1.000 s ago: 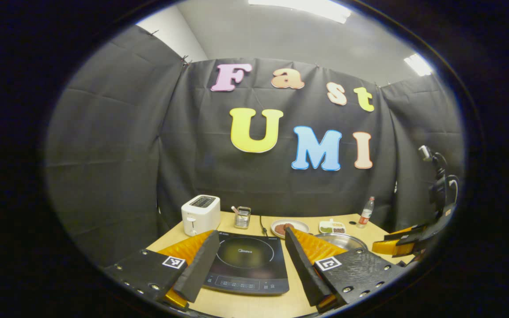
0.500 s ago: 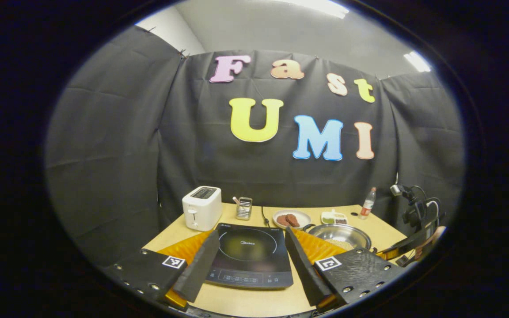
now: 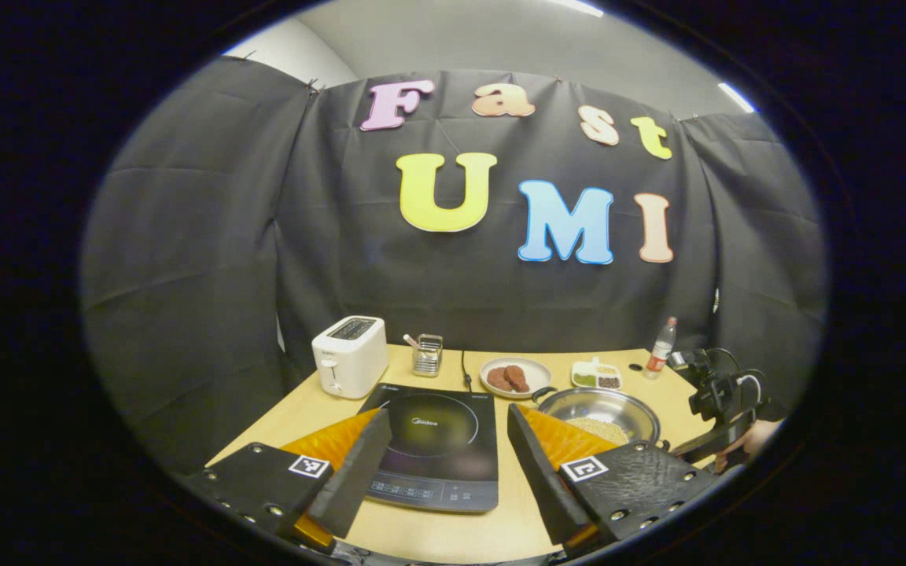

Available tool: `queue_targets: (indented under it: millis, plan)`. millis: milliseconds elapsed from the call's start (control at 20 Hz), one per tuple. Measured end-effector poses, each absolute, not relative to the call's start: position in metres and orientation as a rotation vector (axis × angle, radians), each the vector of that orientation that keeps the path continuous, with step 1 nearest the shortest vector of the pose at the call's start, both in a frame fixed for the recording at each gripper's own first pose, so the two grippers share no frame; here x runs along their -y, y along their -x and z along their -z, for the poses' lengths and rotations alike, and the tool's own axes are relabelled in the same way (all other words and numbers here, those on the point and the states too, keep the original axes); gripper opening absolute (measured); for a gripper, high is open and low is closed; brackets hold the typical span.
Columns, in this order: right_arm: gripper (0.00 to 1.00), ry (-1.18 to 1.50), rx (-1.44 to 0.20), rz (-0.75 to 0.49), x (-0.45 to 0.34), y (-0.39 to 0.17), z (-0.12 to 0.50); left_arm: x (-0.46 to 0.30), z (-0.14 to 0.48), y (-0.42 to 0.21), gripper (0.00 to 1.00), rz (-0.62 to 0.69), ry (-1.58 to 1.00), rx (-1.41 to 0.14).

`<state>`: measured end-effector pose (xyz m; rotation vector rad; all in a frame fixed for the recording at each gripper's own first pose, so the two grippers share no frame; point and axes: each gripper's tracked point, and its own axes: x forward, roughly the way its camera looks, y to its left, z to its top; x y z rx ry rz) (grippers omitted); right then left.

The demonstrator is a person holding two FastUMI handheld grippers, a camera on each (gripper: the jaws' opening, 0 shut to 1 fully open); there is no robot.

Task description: First push the handle of the pot to place it horizontally, then grasp the pot with both hands and set it on the induction cooktop.

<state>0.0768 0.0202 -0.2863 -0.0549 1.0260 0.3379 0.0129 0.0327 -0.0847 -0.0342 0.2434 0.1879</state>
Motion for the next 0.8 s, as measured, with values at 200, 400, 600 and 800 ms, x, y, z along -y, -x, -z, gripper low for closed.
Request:
queue_targets:
  millis: [200,400,600,800]
  plan:
    - [0.02,0.080,-1.053,-0.364,-0.009,-0.089,0.299,-0.016,0.090,-0.019,0.84,-0.219,0.029,-0.272]
    - [0.02,0.090,-1.071,-0.405,-0.003,-0.097,0.303,-0.002,0.091,-0.031,0.84,-0.240,0.013,-0.280]
    - [0.00,0.136,-1.081,-0.417,0.015,-0.102,0.307,0.012,0.091,-0.040,0.90,-0.263,0.025,-0.278]
    - [0.02,0.181,-1.078,-0.422,0.037,-0.114,0.309,0.021,0.091,-0.044,0.90,-0.288,0.020,-0.279]
